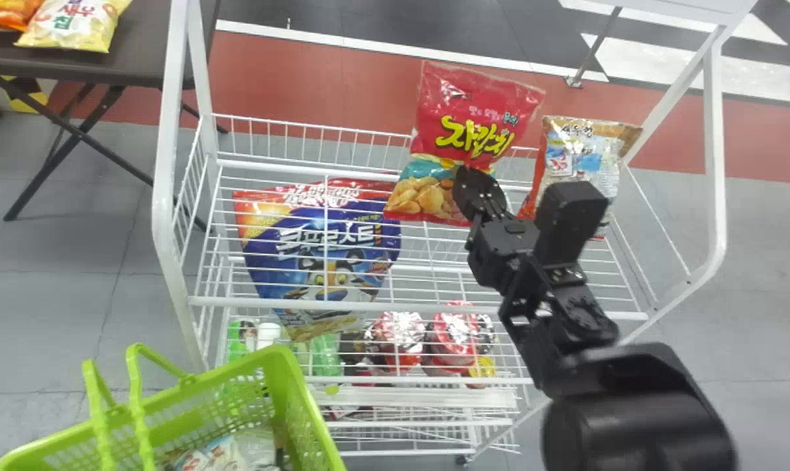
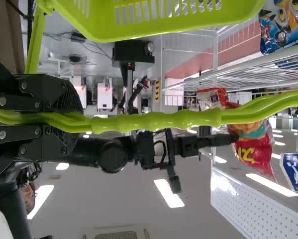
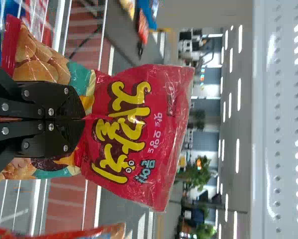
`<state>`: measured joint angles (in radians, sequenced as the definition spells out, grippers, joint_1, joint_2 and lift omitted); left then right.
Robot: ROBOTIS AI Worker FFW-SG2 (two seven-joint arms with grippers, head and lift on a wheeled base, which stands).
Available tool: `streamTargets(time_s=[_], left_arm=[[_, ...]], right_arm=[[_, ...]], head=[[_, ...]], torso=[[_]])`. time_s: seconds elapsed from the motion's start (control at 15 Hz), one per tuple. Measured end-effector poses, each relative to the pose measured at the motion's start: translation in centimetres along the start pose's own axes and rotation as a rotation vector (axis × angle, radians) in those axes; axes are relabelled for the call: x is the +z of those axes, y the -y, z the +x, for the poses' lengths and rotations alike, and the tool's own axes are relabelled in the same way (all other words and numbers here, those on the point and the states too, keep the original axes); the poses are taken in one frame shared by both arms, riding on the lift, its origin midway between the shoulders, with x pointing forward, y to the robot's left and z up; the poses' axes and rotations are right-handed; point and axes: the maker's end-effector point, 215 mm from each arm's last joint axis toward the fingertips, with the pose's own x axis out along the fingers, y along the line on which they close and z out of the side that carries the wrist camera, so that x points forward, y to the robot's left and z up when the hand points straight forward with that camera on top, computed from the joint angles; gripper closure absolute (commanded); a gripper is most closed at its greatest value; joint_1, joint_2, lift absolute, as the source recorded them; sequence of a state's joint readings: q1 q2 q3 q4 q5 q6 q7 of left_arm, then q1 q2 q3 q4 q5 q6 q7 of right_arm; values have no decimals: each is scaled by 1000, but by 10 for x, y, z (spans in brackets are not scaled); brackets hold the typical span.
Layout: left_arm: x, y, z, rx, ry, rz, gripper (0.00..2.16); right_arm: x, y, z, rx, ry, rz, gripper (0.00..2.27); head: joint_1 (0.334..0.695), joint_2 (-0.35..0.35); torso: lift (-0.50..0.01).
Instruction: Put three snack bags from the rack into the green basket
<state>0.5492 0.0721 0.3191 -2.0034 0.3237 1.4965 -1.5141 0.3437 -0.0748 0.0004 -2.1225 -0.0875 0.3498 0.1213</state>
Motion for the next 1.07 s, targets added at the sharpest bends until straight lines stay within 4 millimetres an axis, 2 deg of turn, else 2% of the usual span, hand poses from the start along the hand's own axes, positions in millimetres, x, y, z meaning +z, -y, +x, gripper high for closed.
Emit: streamTargets(time_s=[0.13, 0.33, 0.47, 0.6, 0.67, 0.87, 1.0, 1.07], left_arm=[[1, 1, 0, 1, 0, 4, 2148], [2, 1, 1, 0, 1, 7, 2148], [3, 2, 2, -2, 0, 11, 2148], [4, 2, 2, -3, 0, 12, 2148], [4, 2, 2, -4, 1, 11, 2148], [4, 3, 3, -6, 2, 11, 2148], [4, 4, 4, -11, 0, 12, 2148], [3, 4, 5, -12, -1, 12, 2148]], right_arm=[[-5, -35, -34, 81, -62, 97, 2256], [-42, -87, -79, 205, -257, 217, 2256], [-66, -125, -110, 306, -385, 297, 2256], [-76, -157, -136, 402, -480, 362, 2256], [-83, -173, -151, 448, -538, 386, 2256], [-101, -205, -184, 542, -670, 427, 2256], [-122, -218, -192, 562, -733, 431, 2240], [-138, -225, -195, 570, -771, 430, 2098]], head=[[695, -112], [695, -44], [695, 41], [695, 96], [695, 156], [695, 240], [695, 285], [695, 304]], torso=[[0], [0], [0], [0], [0], [0], [0], [0]])
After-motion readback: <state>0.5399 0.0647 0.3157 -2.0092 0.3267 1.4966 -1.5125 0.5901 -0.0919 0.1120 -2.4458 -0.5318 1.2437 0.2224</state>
